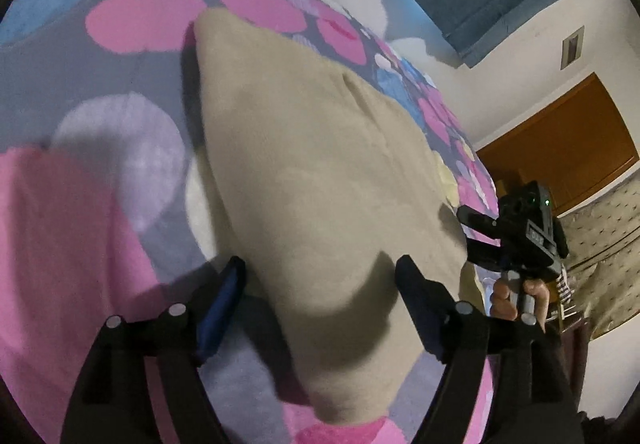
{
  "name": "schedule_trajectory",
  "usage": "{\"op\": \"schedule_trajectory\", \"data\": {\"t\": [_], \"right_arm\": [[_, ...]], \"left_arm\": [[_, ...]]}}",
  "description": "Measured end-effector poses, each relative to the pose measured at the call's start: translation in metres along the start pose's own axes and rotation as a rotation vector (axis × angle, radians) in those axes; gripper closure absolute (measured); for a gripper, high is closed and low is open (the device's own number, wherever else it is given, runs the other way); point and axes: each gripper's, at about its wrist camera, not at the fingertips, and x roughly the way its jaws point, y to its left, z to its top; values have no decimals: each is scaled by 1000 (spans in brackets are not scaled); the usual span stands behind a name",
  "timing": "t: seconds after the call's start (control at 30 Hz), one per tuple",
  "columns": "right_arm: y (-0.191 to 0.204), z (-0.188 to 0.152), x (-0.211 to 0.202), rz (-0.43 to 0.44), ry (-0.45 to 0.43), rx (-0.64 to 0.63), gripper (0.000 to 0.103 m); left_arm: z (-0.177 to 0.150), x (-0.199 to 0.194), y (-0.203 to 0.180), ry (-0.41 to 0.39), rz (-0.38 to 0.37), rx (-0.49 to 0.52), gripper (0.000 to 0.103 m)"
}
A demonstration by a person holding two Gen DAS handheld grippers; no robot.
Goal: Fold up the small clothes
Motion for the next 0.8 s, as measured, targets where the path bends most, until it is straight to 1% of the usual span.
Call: {"op": "schedule_trajectory", "data": {"t": [0.03, 0.07, 0.1, 0.13, 0.17, 0.2, 0.23, 0.3, 0.37, 0.47, 0.57, 0.6, 0.7, 0.8], "right_arm": [[-1, -2, 3, 24, 12, 4, 48], [0, -3, 7, 41, 29, 6, 50], [2, -6, 10, 39, 43, 5, 55], [4, -7, 13, 29, 55, 3, 66], [7, -9, 17, 11, 69, -3, 81], [10, -11, 18, 3, 70, -9, 84], [15, -13, 16, -1, 58, -16, 86], [28, -18, 7, 28, 28, -29, 88], [41, -26, -3, 61, 16, -37, 91], [48, -40, -10, 75, 8, -37, 92], [37, -58, -14, 121, 9, 29, 92], [33, -63, -13, 121, 11, 42, 92], [22, -74, -10, 106, 14, 61, 92], [12, -75, -6, 109, 15, 76, 92]], "left_arm": [[-1, 2, -2, -9, 5, 5, 27], [0, 5, -4, -6, 8, 17, 33], [0, 6, -6, -5, 23, 26, 47], [2, 7, -6, 0, 47, 26, 52], [4, 6, -5, 6, 43, 18, 61], [6, 3, -2, 12, 32, 1, 69], [8, -1, -1, 16, 20, -16, 71], [10, -12, -1, 7, 4, -22, 74], [8, -23, -6, -4, 27, 10, 75], [-5, -31, -13, 4, 32, 40, 75], [-21, -35, -14, 13, 32, 54, 75], [-27, -36, -13, 14, 30, 60, 75], [-33, -37, -9, 6, 33, 61, 76], [-37, -39, -1, -14, 8, 29, 75]]}}
